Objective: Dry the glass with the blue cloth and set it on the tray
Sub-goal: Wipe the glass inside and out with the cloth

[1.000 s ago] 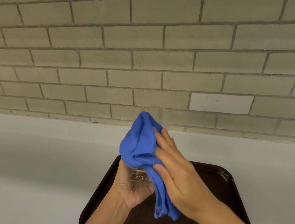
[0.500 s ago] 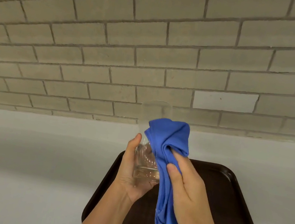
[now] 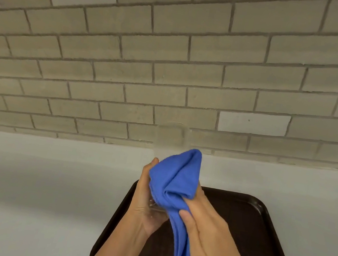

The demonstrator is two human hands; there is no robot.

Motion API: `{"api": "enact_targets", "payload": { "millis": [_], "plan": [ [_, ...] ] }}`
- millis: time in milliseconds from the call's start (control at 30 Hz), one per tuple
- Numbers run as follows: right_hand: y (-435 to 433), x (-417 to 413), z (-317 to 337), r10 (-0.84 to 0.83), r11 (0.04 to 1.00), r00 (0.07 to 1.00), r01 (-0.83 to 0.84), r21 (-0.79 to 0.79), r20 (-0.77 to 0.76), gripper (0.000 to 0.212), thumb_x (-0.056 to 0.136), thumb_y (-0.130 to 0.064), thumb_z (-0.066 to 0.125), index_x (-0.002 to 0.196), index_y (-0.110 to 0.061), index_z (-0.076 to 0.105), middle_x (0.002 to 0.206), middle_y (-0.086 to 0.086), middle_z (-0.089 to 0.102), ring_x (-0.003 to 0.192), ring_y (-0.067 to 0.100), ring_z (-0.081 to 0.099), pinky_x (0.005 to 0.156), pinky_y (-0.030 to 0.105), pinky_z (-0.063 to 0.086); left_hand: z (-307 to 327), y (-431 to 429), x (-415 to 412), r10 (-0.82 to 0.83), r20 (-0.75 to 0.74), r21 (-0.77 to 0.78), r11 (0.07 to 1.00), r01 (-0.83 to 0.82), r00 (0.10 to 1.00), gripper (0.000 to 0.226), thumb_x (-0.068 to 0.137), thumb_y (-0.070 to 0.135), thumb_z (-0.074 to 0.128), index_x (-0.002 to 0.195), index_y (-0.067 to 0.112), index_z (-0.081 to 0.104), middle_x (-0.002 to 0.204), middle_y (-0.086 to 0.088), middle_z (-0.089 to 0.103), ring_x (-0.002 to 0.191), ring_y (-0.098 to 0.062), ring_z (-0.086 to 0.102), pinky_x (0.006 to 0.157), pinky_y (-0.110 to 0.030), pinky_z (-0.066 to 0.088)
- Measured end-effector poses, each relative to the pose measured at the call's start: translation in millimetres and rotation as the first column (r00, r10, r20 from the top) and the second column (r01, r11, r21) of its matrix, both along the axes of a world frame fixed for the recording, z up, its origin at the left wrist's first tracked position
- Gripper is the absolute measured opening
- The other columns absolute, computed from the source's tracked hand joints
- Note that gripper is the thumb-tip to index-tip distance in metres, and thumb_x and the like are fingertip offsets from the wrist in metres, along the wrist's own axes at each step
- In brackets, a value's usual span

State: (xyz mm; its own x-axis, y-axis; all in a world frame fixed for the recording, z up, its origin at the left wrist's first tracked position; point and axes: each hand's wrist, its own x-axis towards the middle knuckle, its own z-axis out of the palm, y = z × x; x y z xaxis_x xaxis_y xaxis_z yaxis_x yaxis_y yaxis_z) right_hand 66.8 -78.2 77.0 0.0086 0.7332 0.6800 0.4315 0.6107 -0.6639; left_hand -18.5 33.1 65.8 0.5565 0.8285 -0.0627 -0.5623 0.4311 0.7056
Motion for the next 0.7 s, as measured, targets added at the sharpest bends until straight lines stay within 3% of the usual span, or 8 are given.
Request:
{"api": "enact_targets", "payload": {
  "millis": [67, 133, 233, 333, 467, 533, 600, 700],
  "plan": [
    [4.3, 0.0, 0.2, -0.049, 0.995, 0.993, 0.04, 0.09, 0.105, 0.058, 0.088, -0.004, 0.041, 0.124, -0.047, 0.025, 0.128, -0.019, 0.033, 0.121, -0.026, 0.026, 0.097, -0.004, 0.022, -6.1, -3.2, 0.3, 0.018, -0.012, -0.03, 0.999, -0.018, 1.0, 0.056, 0.086, 0.047, 0.044, 0.054, 0.01, 0.072, 0.061, -0.01, 0.066, 0.053, -0.019, 0.065, 0.057, -0.031, 0.051],
    [19.0, 3.6, 14.6, -0.084, 0.996, 0.99, 0.08, 0.041, 0.116, 0.05, 0.091, -0.015, 0.037, 0.121, -0.054, 0.028, 0.134, -0.017, 0.033, 0.132, -0.009, 0.026, 0.111, 0.017, 0.025, -10.1, -7.0, 2.7, -0.004, -0.008, -0.036, 0.999, 0.004, 1.0, 0.043, 0.075, 0.045, 0.053, 0.057, 0.012, 0.073, 0.066, -0.009, 0.069, 0.061, -0.019, 0.067, 0.066, -0.034, 0.048],
    [50.2, 13.8, 41.3, -0.212, 0.975, 0.963, 0.221, -0.039, 0.166, 0.036, 0.095, -0.015, 0.032, 0.127, -0.024, 0.044, 0.145, -0.006, 0.034, 0.138, 0.012, 0.024, 0.11, 0.024, 0.026, -4.0, -12.3, 7.5, -0.106, -0.007, 0.016, 0.994, 0.106, 0.994, 0.043, 0.063, 0.052, 0.06, 0.075, 0.014, 0.077, 0.078, -0.008, 0.075, 0.073, -0.022, 0.07, 0.072, -0.036, 0.053],
    [66.1, 20.7, 52.1, -0.254, 0.959, 0.966, 0.245, -0.144, -0.042, 0.034, 0.095, -0.018, 0.031, 0.125, -0.025, 0.047, 0.118, -0.008, 0.054, 0.11, 0.011, 0.052, 0.081, 0.006, 0.038, 3.2, -12.2, 8.1, -0.13, 0.01, 0.036, 0.991, 0.129, 0.992, 0.051, 0.057, 0.053, 0.064, 0.086, 0.012, 0.077, 0.083, -0.011, 0.076, 0.074, -0.025, 0.072, 0.066, -0.038, 0.059],
    [61.9, 19.8, 37.5, -0.242, 0.93, 0.888, 0.098, -0.354, -0.391, 0.026, 0.095, -0.025, 0.034, 0.09, -0.03, 0.059, 0.068, -0.006, 0.056, 0.06, 0.01, 0.053, 0.06, 0.022, 0.043, 4.5, -6.9, 6.6, -0.022, -0.063, 0.073, 0.997, 0.026, 0.998, 0.07, 0.051, 0.053, 0.069, 0.111, 0.016, 0.066, 0.093, -0.009, 0.075, 0.082, -0.024, 0.071, 0.066, -0.037, 0.058],
    [56.1, 16.8, 26.7, -0.256, 0.909, 0.848, 0.047, -0.415, -0.464, 0.028, 0.094, -0.026, 0.035, 0.081, -0.031, 0.059, 0.063, -0.003, 0.057, 0.055, 0.009, 0.055, 0.059, 0.025, 0.047, 3.7, -3.5, 7.9, 0.063, -0.148, 0.15, 0.988, -0.041, 0.987, 0.064, 0.04, 0.057, 0.072, 0.095, 0.023, 0.073, 0.081, -0.003, 0.077, 0.075, -0.021, 0.072, 0.07, -0.037, 0.056],
    [51.9, 14.6, 15.7, -0.263, 0.9, 0.818, 0.017, -0.436, -0.511, 0.026, 0.094, -0.027, 0.035, 0.092, -0.031, 0.061, 0.07, -0.003, 0.061, 0.058, 0.006, 0.06, 0.063, 0.024, 0.052, 1.6, -1.0, 9.3, 0.141, -0.235, 0.22, 0.971, -0.088, 0.962, 0.049, 0.037, 0.058, 0.072, 0.075, 0.028, 0.077, 0.072, 0.002, 0.077, 0.071, -0.017, 0.072, 0.073, -0.037, 0.053],
    [48.0, 16.0, 5.3, -0.27, 0.906, 0.782, 0.009, -0.424, -0.562, 0.023, 0.094, -0.028, 0.036, 0.096, -0.037, 0.057, 0.084, -0.006, 0.065, 0.07, 0.003, 0.064, 0.064, 0.016, 0.052, 0.0, -0.9, 13.1, 0.183, -0.31, 0.276, 0.956, -0.096, 0.933, 0.056, 0.05, 0.055, 0.07, 0.097, 0.025, 0.071, 0.095, -0.002, 0.075, 0.091, -0.019, 0.07, 0.083, -0.035, 0.053]
  ]
}}
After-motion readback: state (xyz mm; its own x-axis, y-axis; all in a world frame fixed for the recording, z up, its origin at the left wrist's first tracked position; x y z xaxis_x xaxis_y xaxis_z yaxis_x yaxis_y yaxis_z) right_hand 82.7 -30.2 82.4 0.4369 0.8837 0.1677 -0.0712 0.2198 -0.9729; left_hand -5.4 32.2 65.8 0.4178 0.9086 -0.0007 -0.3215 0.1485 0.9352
